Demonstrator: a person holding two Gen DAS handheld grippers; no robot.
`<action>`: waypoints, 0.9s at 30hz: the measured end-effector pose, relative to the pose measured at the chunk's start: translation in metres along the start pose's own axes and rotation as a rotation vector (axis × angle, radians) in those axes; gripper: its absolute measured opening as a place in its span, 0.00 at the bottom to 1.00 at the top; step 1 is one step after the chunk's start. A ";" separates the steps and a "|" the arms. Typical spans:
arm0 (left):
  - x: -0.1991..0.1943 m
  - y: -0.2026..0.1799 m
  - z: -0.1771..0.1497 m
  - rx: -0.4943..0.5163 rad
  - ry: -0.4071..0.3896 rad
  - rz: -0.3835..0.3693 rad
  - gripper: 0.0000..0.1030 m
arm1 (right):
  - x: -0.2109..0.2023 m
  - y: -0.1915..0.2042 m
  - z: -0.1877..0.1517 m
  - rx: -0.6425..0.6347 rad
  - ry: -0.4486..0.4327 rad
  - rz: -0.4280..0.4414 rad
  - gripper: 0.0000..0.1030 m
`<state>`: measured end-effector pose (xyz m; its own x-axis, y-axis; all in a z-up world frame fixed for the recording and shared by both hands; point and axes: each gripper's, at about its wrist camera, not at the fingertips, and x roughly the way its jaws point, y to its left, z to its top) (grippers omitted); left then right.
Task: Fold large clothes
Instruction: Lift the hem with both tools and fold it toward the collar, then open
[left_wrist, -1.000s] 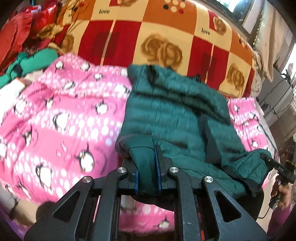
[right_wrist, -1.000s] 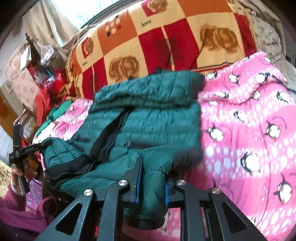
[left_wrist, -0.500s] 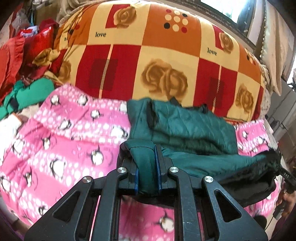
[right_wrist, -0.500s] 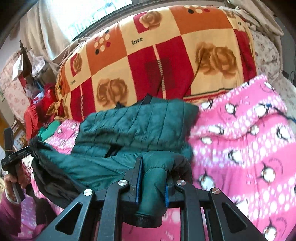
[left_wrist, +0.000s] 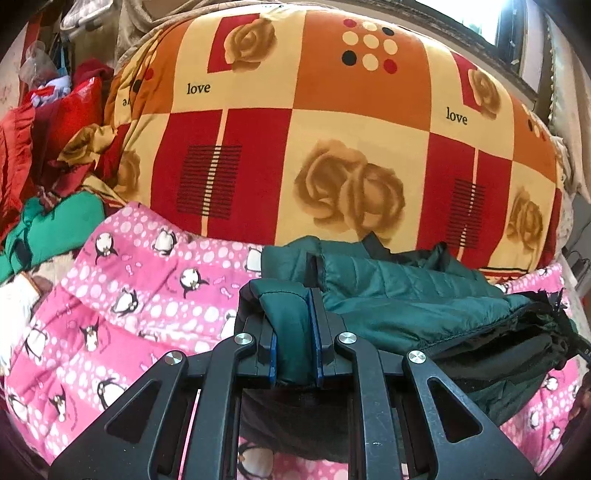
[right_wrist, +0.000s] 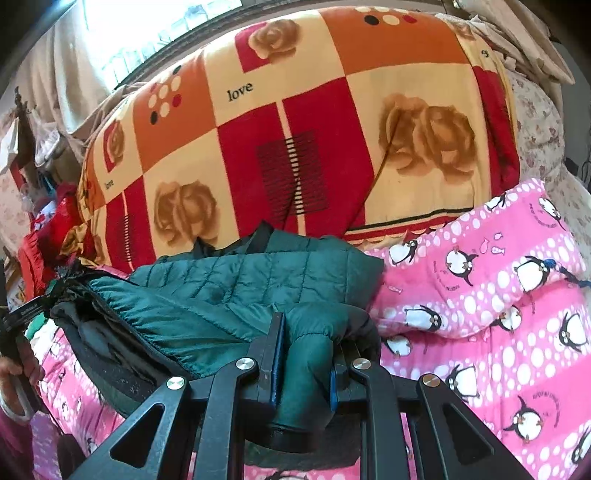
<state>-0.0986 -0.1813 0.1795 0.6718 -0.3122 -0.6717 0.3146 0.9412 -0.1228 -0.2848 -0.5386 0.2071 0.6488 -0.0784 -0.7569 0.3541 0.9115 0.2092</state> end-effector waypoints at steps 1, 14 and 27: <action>0.001 -0.002 0.001 0.005 -0.002 0.005 0.13 | 0.003 0.000 0.002 -0.004 0.001 -0.004 0.17; 0.033 -0.006 0.032 -0.014 -0.003 0.039 0.13 | 0.032 -0.001 0.040 -0.006 -0.010 -0.024 0.17; 0.093 -0.012 0.045 -0.027 0.037 0.089 0.13 | 0.096 -0.016 0.058 0.046 0.042 -0.045 0.17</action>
<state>-0.0096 -0.2270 0.1519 0.6708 -0.2229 -0.7073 0.2361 0.9683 -0.0812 -0.1888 -0.5840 0.1671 0.6027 -0.1010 -0.7915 0.4135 0.8879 0.2015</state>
